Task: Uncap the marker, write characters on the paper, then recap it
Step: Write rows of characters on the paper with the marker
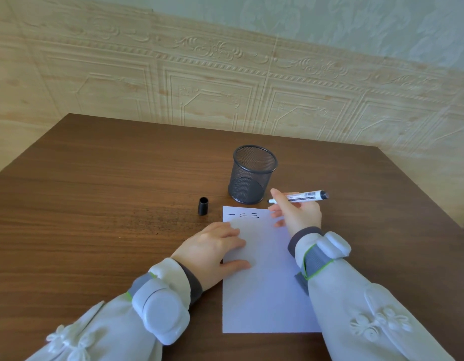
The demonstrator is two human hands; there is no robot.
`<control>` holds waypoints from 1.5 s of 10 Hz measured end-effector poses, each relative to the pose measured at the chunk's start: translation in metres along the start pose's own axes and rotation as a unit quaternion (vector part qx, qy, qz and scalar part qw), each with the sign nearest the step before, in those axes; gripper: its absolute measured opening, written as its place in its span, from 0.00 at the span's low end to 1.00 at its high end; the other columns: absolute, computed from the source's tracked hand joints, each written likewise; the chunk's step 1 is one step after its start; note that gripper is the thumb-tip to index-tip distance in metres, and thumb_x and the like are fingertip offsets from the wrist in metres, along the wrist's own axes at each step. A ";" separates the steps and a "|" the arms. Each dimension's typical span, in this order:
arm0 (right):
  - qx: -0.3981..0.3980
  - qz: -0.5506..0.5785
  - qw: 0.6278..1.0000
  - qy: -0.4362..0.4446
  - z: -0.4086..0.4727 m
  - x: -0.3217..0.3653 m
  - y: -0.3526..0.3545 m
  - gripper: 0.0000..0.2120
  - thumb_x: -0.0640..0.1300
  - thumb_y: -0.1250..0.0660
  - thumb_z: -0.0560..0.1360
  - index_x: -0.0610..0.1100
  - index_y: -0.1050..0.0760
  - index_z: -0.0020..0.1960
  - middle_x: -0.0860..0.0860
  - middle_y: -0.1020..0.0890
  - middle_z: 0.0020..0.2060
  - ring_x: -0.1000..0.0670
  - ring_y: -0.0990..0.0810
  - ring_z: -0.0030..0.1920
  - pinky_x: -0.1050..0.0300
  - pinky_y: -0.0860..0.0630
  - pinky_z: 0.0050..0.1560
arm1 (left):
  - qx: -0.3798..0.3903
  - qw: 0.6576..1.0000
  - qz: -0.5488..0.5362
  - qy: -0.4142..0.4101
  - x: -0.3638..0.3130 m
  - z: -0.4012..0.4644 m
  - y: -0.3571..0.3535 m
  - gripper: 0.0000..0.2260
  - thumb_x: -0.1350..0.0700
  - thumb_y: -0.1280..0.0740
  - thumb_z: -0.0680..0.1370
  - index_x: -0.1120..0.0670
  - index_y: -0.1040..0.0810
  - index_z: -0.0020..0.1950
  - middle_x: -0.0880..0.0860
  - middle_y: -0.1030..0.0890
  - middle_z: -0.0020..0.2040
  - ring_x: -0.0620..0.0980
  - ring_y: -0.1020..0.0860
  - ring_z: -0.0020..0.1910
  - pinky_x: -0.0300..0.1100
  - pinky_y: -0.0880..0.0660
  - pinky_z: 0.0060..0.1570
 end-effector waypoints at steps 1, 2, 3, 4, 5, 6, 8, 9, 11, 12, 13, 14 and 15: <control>-0.002 -0.028 1.000 0.002 0.002 -0.002 -0.001 0.11 0.46 0.25 0.68 0.42 0.24 0.33 0.46 0.20 0.25 0.52 0.26 0.21 0.62 0.29 0.22 | -0.001 1.000 -0.001 -0.001 0.000 0.000 0.000 0.23 0.40 0.41 0.77 0.43 0.34 0.70 0.43 0.38 0.74 0.43 0.47 0.74 0.39 0.47 0.71; -0.016 -0.073 0.997 0.014 0.002 -0.003 0.000 0.14 0.48 0.26 0.69 0.42 0.25 0.31 0.48 0.22 0.20 0.55 0.29 0.16 0.66 0.32 0.20 | -0.007 1.000 -0.002 -0.002 0.000 0.001 0.000 0.22 0.40 0.41 0.77 0.43 0.33 0.70 0.43 0.38 0.73 0.43 0.47 0.74 0.37 0.47 0.70; -0.029 -0.107 0.993 0.033 0.001 0.000 0.002 0.14 0.47 0.29 0.71 0.43 0.25 0.29 0.48 0.22 0.21 0.55 0.27 0.19 0.64 0.25 0.28 | -0.008 1.000 0.000 -0.003 0.000 0.000 0.000 0.23 0.40 0.41 0.77 0.43 0.33 0.70 0.42 0.38 0.73 0.43 0.47 0.74 0.36 0.47 0.70; -0.022 -0.130 0.990 0.046 0.000 0.001 0.000 0.14 0.44 0.31 0.71 0.43 0.25 0.27 0.48 0.21 0.22 0.52 0.24 0.23 0.58 0.22 0.37 | -0.006 1.000 -0.011 -0.003 0.000 0.001 -0.001 0.23 0.40 0.40 0.77 0.44 0.33 0.70 0.43 0.38 0.73 0.43 0.47 0.74 0.36 0.48 0.70; -0.014 -0.119 0.992 0.045 -0.001 -0.001 -0.002 0.13 0.42 0.31 0.70 0.44 0.24 0.28 0.49 0.21 0.21 0.55 0.25 0.19 0.58 0.23 0.32 | -0.003 1.000 -0.015 -0.004 0.000 0.001 -0.001 0.23 0.40 0.40 0.77 0.44 0.33 0.70 0.44 0.38 0.74 0.43 0.47 0.74 0.36 0.49 0.71; -0.017 -0.110 0.993 0.038 -0.001 -0.001 -0.002 0.11 0.40 0.32 0.70 0.43 0.24 0.29 0.47 0.21 0.22 0.55 0.27 0.17 0.62 0.26 0.26 | -0.004 1.000 -0.005 -0.004 0.000 0.001 -0.001 0.23 0.40 0.41 0.77 0.44 0.34 0.71 0.43 0.39 0.74 0.43 0.48 0.74 0.35 0.49 0.70; -0.009 -0.116 0.993 0.037 -0.002 0.000 -0.003 0.10 0.41 0.32 0.71 0.43 0.24 0.31 0.47 0.21 0.23 0.56 0.26 0.18 0.64 0.27 0.24 | 0.002 1.000 -0.001 0.001 -0.001 0.001 -0.001 0.22 0.40 0.41 0.77 0.44 0.34 0.71 0.43 0.39 0.74 0.44 0.48 0.74 0.38 0.48 0.71; -0.005 -0.117 0.992 0.037 -0.001 -0.001 -0.003 0.10 0.41 0.32 0.72 0.42 0.24 0.32 0.47 0.21 0.24 0.56 0.26 0.18 0.65 0.28 0.23 | 0.000 1.000 -0.003 0.000 -0.001 0.002 -0.001 0.22 0.40 0.41 0.77 0.43 0.34 0.70 0.43 0.39 0.74 0.44 0.47 0.74 0.38 0.48 0.71; -0.015 -0.138 0.990 0.030 -0.002 -0.001 -0.001 0.09 0.42 0.32 0.71 0.41 0.22 0.33 0.48 0.20 0.24 0.52 0.24 0.22 0.61 0.23 0.29 | -0.007 1.000 0.000 -0.002 0.000 0.002 -0.002 0.22 0.40 0.41 0.77 0.43 0.34 0.70 0.43 0.39 0.74 0.43 0.47 0.74 0.36 0.48 0.71; -0.046 -0.138 0.989 0.009 0.000 -0.003 0.004 0.10 0.43 0.33 0.70 0.43 0.24 0.31 0.48 0.20 0.24 0.50 0.23 0.24 0.57 0.20 0.33 | -0.006 1.000 0.002 0.000 0.000 0.002 -0.002 0.22 0.40 0.41 0.77 0.43 0.34 0.70 0.43 0.39 0.74 0.43 0.47 0.74 0.37 0.48 0.71; -0.046 -0.138 0.989 0.010 -0.001 -0.002 0.005 0.10 0.43 0.33 0.70 0.42 0.24 0.31 0.48 0.20 0.24 0.50 0.23 0.24 0.57 0.21 0.32 | -0.010 1.000 -0.001 -0.001 0.001 0.002 -0.002 0.22 0.40 0.41 0.77 0.43 0.34 0.70 0.43 0.39 0.74 0.43 0.47 0.74 0.36 0.48 0.70; -0.034 -0.130 0.991 0.026 -0.003 0.000 0.002 0.10 0.42 0.33 0.71 0.42 0.24 0.31 0.47 0.20 0.24 0.52 0.24 0.22 0.61 0.25 0.27 | -0.012 1.000 -0.001 -0.001 0.001 0.001 -0.003 0.22 0.40 0.41 0.77 0.43 0.34 0.70 0.43 0.39 0.73 0.43 0.47 0.74 0.36 0.48 0.70; -0.024 -0.137 0.990 0.035 -0.004 0.000 0.000 0.11 0.42 0.33 0.71 0.42 0.24 0.31 0.48 0.20 0.23 0.54 0.25 0.20 0.62 0.25 0.27 | -0.009 1.000 -0.001 -0.002 0.001 0.002 -0.003 0.22 0.40 0.41 0.77 0.43 0.34 0.70 0.43 0.39 0.74 0.43 0.47 0.74 0.37 0.48 0.71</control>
Point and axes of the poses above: each hand's wrist, its own z-axis towards the middle knuckle, its own y-axis out of the back of the hand, x = y × z, the point moved 7 cm from there along z, towards the middle knuckle
